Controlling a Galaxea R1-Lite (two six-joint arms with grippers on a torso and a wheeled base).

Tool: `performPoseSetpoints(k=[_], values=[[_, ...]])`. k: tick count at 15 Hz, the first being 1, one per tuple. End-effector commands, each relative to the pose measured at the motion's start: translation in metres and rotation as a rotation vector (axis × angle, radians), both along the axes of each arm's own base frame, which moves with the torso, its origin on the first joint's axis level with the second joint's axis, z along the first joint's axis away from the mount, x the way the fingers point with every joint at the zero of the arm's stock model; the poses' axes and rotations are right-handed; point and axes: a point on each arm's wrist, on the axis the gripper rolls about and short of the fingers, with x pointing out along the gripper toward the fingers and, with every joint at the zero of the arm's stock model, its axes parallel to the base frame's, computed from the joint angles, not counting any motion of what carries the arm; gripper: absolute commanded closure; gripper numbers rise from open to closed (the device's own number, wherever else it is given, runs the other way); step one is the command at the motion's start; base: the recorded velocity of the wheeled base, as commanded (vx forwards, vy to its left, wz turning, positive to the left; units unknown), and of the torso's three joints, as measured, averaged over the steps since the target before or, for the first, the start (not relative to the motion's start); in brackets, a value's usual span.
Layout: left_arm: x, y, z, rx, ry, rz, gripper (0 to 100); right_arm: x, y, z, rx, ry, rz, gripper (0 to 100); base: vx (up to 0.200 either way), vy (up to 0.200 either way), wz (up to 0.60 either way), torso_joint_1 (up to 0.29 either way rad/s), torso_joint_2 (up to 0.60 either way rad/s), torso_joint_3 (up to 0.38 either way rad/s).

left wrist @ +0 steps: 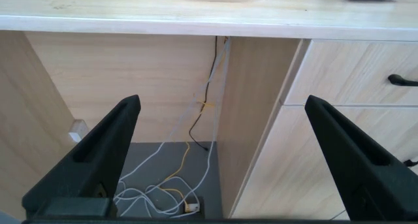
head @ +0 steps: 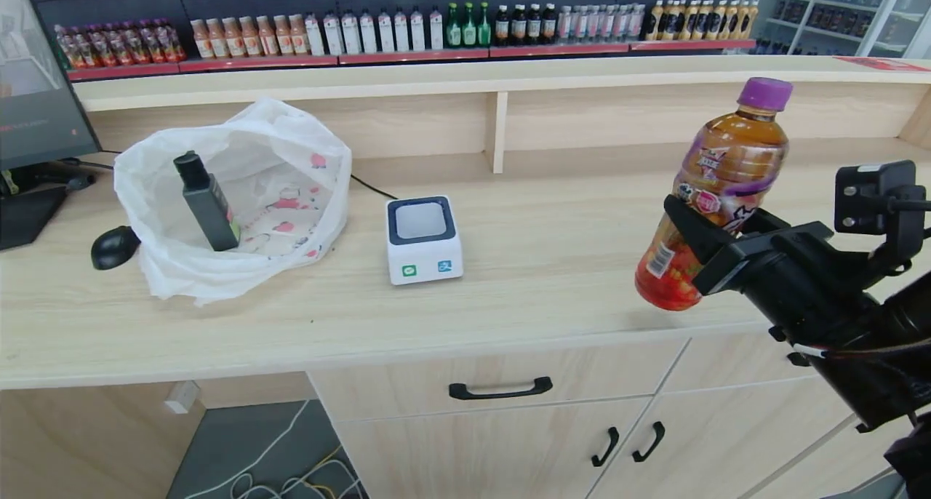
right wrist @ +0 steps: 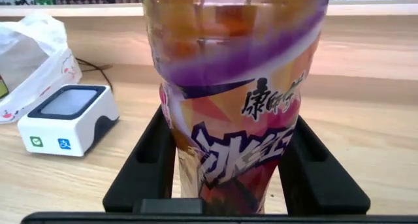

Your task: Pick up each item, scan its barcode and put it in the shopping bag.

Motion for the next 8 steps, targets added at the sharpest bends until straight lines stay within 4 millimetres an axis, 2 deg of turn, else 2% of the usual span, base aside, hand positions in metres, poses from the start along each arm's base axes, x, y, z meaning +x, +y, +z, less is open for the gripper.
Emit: performPoseSetpoints(k=[1, 8], values=[[0.0000, 0.0000, 0.0001, -0.002, -0.002, -0.001, 0, 0.0021, 0.0013, 0.0066, 0.015, -0.027, -0.003, 100, 0.000, 0.200, 0.00, 0.002, 0.00, 0.012], [0.0001, 0.0000, 0.0000, -0.002, 0.001, -0.001, 0, -0.0027, 0.0003, 0.0033, 0.007, -0.013, 0.001, 100, 0.000, 0.200, 0.00, 0.004, 0.00, 0.004]])
